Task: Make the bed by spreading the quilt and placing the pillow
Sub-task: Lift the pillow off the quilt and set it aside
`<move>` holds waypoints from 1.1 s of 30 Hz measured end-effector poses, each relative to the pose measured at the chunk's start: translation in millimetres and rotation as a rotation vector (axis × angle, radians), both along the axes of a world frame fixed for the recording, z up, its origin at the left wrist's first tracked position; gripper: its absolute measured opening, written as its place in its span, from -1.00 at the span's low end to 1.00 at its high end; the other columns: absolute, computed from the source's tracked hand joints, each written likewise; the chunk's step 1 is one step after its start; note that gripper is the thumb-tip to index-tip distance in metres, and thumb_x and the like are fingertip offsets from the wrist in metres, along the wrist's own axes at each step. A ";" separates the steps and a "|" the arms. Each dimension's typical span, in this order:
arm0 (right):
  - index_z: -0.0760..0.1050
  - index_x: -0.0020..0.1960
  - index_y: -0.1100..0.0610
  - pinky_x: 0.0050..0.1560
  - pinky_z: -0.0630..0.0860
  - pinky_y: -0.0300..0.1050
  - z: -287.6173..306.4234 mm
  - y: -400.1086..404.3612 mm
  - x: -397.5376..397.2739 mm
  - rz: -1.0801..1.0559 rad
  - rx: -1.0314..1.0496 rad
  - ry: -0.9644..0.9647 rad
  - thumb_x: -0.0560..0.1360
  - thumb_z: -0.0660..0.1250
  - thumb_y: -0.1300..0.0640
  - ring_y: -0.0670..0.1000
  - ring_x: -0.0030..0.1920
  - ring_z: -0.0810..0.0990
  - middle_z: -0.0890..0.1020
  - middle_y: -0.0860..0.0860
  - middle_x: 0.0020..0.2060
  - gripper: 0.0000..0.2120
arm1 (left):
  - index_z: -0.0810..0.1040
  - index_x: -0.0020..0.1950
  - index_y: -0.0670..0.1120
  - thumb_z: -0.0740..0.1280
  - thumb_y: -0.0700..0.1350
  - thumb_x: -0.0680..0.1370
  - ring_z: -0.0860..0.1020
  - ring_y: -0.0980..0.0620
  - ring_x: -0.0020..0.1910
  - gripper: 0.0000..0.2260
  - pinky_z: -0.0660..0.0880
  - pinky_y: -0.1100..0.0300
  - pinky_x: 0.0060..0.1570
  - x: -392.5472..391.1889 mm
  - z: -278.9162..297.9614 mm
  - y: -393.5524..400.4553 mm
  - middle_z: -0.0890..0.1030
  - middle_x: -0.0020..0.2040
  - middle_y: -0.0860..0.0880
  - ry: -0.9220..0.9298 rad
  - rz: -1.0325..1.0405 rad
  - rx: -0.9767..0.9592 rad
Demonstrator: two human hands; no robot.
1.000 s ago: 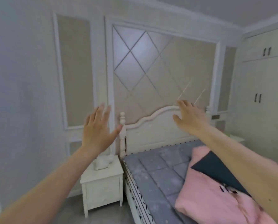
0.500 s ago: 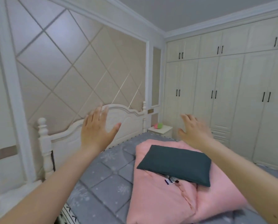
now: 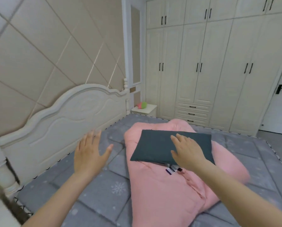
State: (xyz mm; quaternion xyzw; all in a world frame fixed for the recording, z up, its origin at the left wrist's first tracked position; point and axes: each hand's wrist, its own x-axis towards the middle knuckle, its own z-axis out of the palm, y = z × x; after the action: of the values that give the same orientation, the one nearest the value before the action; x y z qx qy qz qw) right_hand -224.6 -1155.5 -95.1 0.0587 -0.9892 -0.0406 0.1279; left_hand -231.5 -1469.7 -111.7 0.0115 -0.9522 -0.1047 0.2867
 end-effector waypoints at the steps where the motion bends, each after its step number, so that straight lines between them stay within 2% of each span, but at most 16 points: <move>1: 0.08 0.50 0.12 0.38 0.24 -0.04 -7.3 -6.3 -6.1 0.001 0.028 -0.018 0.58 0.10 -0.03 0.11 0.41 0.29 0.25 0.10 0.46 -0.45 | 0.29 0.45 -0.08 -0.11 0.38 0.39 0.24 -0.13 0.44 -0.21 0.14 -0.04 0.40 -14.0 -4.9 -9.8 0.29 0.46 -0.12 -0.008 -0.004 -0.011; 3: 0.07 0.51 0.10 0.40 0.22 -0.04 -19.8 -8.7 -16.4 -0.030 0.019 -0.047 0.58 0.10 -0.03 0.10 0.43 0.27 0.23 0.10 0.47 -0.45 | 0.30 0.44 -0.09 -0.10 0.37 0.39 0.26 -0.13 0.43 -0.21 0.17 -0.07 0.39 -41.2 -16.0 -15.7 0.30 0.46 -0.11 -0.024 -0.033 -0.020; 5: 0.10 0.49 0.10 0.34 0.29 -0.05 -30.3 -1.5 -24.1 -0.079 -0.023 -0.065 0.57 0.11 -0.03 0.11 0.39 0.32 0.29 0.10 0.43 -0.46 | 0.30 0.44 -0.10 -0.05 0.35 0.41 0.28 -0.15 0.41 -0.24 0.19 -0.11 0.39 -64.7 -30.9 -6.3 0.31 0.46 -0.12 -0.057 -0.073 0.004; 8: 0.12 0.48 0.09 0.26 0.37 -0.03 -42.0 26.7 -31.9 -0.170 -0.067 -0.091 0.56 0.11 -0.05 0.12 0.34 0.37 0.34 0.10 0.39 -0.47 | 0.30 0.44 -0.08 -0.03 0.35 0.41 0.26 -0.12 0.43 -0.25 0.15 -0.10 0.41 -93.0 -59.6 29.6 0.28 0.48 -0.10 -0.137 -0.167 0.000; 11: 0.11 0.48 0.09 0.24 0.38 -0.02 -52.6 62.3 -42.4 -0.255 -0.063 -0.120 0.56 0.10 -0.06 0.12 0.35 0.37 0.31 0.11 0.41 -0.46 | 0.33 0.42 -0.10 -0.05 0.36 0.40 0.31 -0.13 0.40 -0.23 0.22 -0.10 0.35 -113.7 -83.5 73.5 0.34 0.44 -0.13 -0.193 -0.273 -0.018; 14: 0.10 0.49 0.08 0.21 0.37 -0.05 -73.7 99.6 -55.7 -0.335 -0.085 -0.149 0.55 0.11 -0.07 0.11 0.35 0.37 0.28 0.09 0.43 -0.44 | 0.31 0.44 -0.09 0.03 0.34 0.43 0.32 -0.14 0.39 -0.27 0.28 -0.07 0.33 -134.7 -105.9 117.6 0.35 0.43 -0.13 -0.311 -0.340 -0.005; 16: 0.10 0.49 0.08 0.20 0.37 -0.06 -87.3 119.8 -65.4 -0.366 -0.104 -0.155 0.55 0.11 -0.06 0.10 0.34 0.38 0.29 0.08 0.42 -0.43 | 0.37 0.39 -0.09 0.05 0.33 0.46 0.40 -0.18 0.32 -0.33 0.33 -0.07 0.28 -139.3 -126.7 136.5 0.41 0.38 -0.14 -0.386 -0.405 -0.092; 18: 0.10 0.50 0.09 0.20 0.37 -0.07 -102.1 142.6 -77.2 -0.382 -0.124 -0.160 0.54 0.10 -0.04 0.09 0.33 0.39 0.30 0.07 0.41 -0.43 | 0.44 0.32 -0.09 0.00 0.34 0.49 0.47 -0.17 0.27 -0.35 0.29 -0.04 0.26 -144.1 -148.3 153.1 0.47 0.34 -0.14 -0.446 -0.528 -0.245; 20: 0.09 0.50 0.09 0.21 0.37 -0.08 -124.0 166.6 -90.3 -0.398 -0.143 -0.194 0.53 0.11 -0.02 0.09 0.33 0.39 0.30 0.06 0.41 -0.43 | 0.42 0.30 -0.08 0.08 0.32 0.47 0.45 -0.13 0.29 -0.40 0.25 -0.04 0.25 -159.2 -168.6 166.7 0.48 0.33 -0.11 -0.472 -0.594 -0.330; 22: 0.09 0.50 0.09 0.21 0.37 -0.09 -146.7 185.8 -99.1 -0.419 -0.149 -0.235 0.53 0.13 -0.01 0.09 0.33 0.40 0.30 0.07 0.42 -0.42 | 0.44 0.31 -0.08 0.06 0.31 0.48 0.41 -0.13 0.30 -0.40 0.25 -0.05 0.24 -175.8 -185.0 173.7 0.48 0.33 -0.10 -0.501 -0.578 -0.361; 25: 0.10 0.50 0.10 0.20 0.38 -0.08 -183.4 204.8 -107.9 -0.466 -0.168 -0.309 0.53 0.15 -0.04 0.09 0.34 0.39 0.29 0.07 0.42 -0.40 | 0.47 0.31 -0.10 -0.15 0.34 0.51 0.48 -0.16 0.27 -0.29 0.25 -0.04 0.23 -197.4 -211.9 177.8 0.51 0.30 -0.12 -0.588 -0.514 -0.386; 27: 0.09 0.49 0.08 0.20 0.37 -0.09 -208.2 213.7 -115.5 -0.480 -0.159 -0.370 0.53 0.14 -0.04 0.09 0.35 0.38 0.28 0.05 0.43 -0.42 | 0.49 0.29 -0.11 -0.18 0.34 0.51 0.50 -0.16 0.25 -0.27 0.33 -0.06 0.22 -208.8 -231.8 182.9 0.52 0.29 -0.12 -0.639 -0.476 -0.371; 30: 0.11 0.47 0.07 0.24 0.35 -0.07 -239.8 216.1 -129.9 -0.465 -0.141 -0.442 0.54 0.13 -0.04 0.09 0.36 0.35 0.28 0.05 0.43 -0.45 | 0.52 0.26 -0.11 0.00 0.31 0.48 0.53 -0.16 0.21 -0.36 0.49 -0.12 0.12 -228.1 -257.1 188.1 0.54 0.27 -0.12 -0.667 -0.441 -0.352; 33: 0.08 0.48 0.07 0.29 0.32 -0.06 -269.8 207.2 -151.7 -0.443 -0.139 -0.531 0.55 0.11 -0.04 0.08 0.38 0.32 0.25 0.04 0.44 -0.46 | 0.52 0.26 -0.12 0.09 0.28 0.41 0.53 -0.18 0.21 -0.37 0.48 -0.14 0.11 -255.8 -282.8 191.2 0.54 0.27 -0.15 -0.697 -0.438 -0.335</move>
State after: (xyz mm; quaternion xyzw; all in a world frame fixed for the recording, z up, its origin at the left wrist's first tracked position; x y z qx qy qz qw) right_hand -376.3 -948.3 -364.9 -0.1577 -0.9771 0.0169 -0.1419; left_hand -487.3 -1278.5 -394.5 -0.2026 -0.9758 0.0028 -0.0823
